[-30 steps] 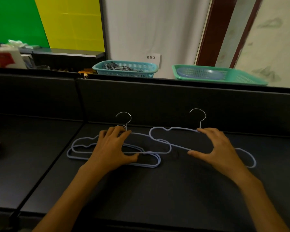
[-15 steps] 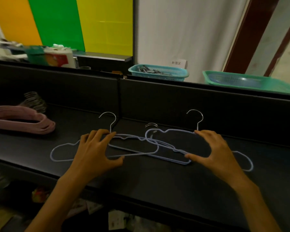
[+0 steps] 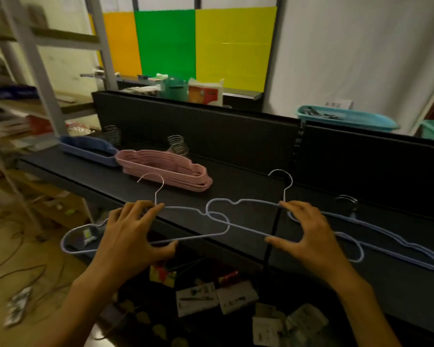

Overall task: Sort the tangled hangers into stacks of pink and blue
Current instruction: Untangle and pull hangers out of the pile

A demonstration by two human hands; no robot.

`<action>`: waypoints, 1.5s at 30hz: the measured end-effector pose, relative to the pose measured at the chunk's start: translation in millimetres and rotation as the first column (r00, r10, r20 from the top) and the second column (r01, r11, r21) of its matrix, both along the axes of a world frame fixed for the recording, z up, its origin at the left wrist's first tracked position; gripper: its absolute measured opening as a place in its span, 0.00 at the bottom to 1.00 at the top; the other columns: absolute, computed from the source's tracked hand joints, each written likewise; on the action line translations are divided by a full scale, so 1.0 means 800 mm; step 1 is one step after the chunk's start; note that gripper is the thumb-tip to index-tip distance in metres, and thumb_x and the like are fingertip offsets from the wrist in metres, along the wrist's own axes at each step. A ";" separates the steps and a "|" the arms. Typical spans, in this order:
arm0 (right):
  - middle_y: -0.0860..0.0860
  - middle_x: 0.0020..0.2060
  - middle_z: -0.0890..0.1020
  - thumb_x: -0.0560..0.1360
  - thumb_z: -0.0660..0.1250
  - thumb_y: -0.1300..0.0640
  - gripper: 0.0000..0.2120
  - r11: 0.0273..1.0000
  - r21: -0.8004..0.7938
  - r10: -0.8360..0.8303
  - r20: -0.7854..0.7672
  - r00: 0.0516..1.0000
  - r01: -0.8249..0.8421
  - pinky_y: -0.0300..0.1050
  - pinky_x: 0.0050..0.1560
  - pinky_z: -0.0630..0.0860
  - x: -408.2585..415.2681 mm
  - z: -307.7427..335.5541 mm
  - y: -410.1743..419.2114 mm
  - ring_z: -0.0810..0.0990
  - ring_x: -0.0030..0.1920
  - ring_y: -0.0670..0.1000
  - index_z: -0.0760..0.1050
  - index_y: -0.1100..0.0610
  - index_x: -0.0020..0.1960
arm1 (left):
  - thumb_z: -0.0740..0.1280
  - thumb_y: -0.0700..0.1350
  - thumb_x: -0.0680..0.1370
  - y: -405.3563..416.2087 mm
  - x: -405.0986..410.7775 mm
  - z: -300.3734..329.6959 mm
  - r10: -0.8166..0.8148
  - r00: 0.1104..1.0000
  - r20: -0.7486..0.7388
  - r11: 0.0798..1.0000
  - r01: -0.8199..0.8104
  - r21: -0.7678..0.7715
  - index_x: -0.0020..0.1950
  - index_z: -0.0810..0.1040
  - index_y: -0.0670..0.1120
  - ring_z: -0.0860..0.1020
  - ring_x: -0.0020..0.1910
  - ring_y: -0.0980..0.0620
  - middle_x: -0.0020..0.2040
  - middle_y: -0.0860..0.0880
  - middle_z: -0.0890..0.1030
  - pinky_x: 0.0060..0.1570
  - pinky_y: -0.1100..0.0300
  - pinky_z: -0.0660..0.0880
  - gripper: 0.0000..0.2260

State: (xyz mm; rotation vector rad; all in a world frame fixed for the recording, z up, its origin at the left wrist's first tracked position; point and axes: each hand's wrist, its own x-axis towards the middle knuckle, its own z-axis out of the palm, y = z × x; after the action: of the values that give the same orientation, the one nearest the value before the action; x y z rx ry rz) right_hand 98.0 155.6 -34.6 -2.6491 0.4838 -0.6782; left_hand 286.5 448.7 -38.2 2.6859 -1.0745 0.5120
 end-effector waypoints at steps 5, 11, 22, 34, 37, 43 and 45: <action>0.46 0.65 0.68 0.63 0.71 0.35 0.40 0.996 -0.055 0.065 -0.013 0.998 -0.066 0.42 0.64 0.60 0.091 0.009 0.084 0.66 0.64 0.47 0.65 0.47 0.70 | 0.59 0.71 0.63 0.103 0.053 0.002 0.076 0.997 -0.005 0.997 -0.076 -0.019 0.64 0.76 0.48 0.74 0.57 0.44 0.59 0.46 0.77 0.54 0.45 0.70 0.38; 0.47 0.67 0.68 0.64 0.71 0.35 0.40 0.983 -0.095 0.154 -0.020 0.988 -0.156 0.42 0.66 0.58 0.199 0.015 0.161 0.64 0.67 0.47 0.64 0.48 0.71 | 0.59 0.74 0.64 0.197 0.119 -0.004 0.177 0.984 -0.011 0.984 -0.177 -0.031 0.66 0.74 0.51 0.73 0.58 0.46 0.60 0.48 0.75 0.56 0.47 0.69 0.39; 0.48 0.69 0.66 0.65 0.71 0.35 0.41 0.968 -0.080 0.238 -0.015 0.971 -0.238 0.45 0.67 0.60 0.409 0.007 0.260 0.63 0.68 0.50 0.63 0.48 0.72 | 0.59 0.73 0.64 0.294 0.280 -0.013 0.267 0.963 -0.021 0.963 -0.268 -0.037 0.68 0.73 0.49 0.72 0.58 0.45 0.61 0.47 0.75 0.53 0.47 0.72 0.40; 0.48 0.68 0.66 0.64 0.71 0.35 0.41 0.988 -0.105 0.110 0.000 0.994 -0.109 0.43 0.65 0.61 0.583 0.029 0.282 0.63 0.67 0.49 0.63 0.47 0.71 | 0.57 0.75 0.64 0.291 0.516 0.010 0.093 0.995 -0.042 0.995 -0.094 -0.018 0.71 0.69 0.52 0.69 0.64 0.47 0.65 0.48 0.72 0.62 0.48 0.66 0.42; 0.49 0.68 0.67 0.63 0.72 0.37 0.40 0.994 -0.104 0.040 0.015 0.999 -0.038 0.44 0.65 0.61 0.597 0.034 0.274 0.64 0.67 0.50 0.64 0.48 0.71 | 0.56 0.75 0.63 0.272 0.556 0.015 0.027 0.997 -0.073 0.999 -0.030 -0.035 0.72 0.66 0.54 0.66 0.66 0.47 0.67 0.48 0.69 0.64 0.48 0.64 0.42; 0.51 0.68 0.66 0.64 0.73 0.40 0.40 0.991 -0.072 -0.108 0.044 0.993 0.111 0.45 0.63 0.63 0.626 0.030 0.273 0.64 0.67 0.52 0.65 0.49 0.71 | 0.64 0.71 0.67 0.215 0.625 0.015 -0.144 0.971 -0.190 0.989 0.145 -0.008 0.75 0.59 0.57 0.58 0.72 0.49 0.73 0.52 0.61 0.71 0.47 0.57 0.40; 0.51 0.68 0.66 0.64 0.72 0.39 0.39 0.984 -0.071 -0.160 0.033 0.987 0.162 0.43 0.63 0.61 0.629 0.029 0.270 0.63 0.67 0.52 0.64 0.49 0.71 | 0.62 0.73 0.66 0.199 0.650 0.016 -0.210 0.961 -0.178 0.977 0.211 -0.013 0.74 0.59 0.57 0.58 0.71 0.50 0.72 0.52 0.61 0.71 0.48 0.58 0.40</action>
State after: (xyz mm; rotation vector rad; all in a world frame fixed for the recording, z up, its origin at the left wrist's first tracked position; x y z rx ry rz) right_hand 601.1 371.3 -11.5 -2.6858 0.6840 -0.7932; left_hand 806.9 608.2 -25.7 2.5230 -1.2893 0.2253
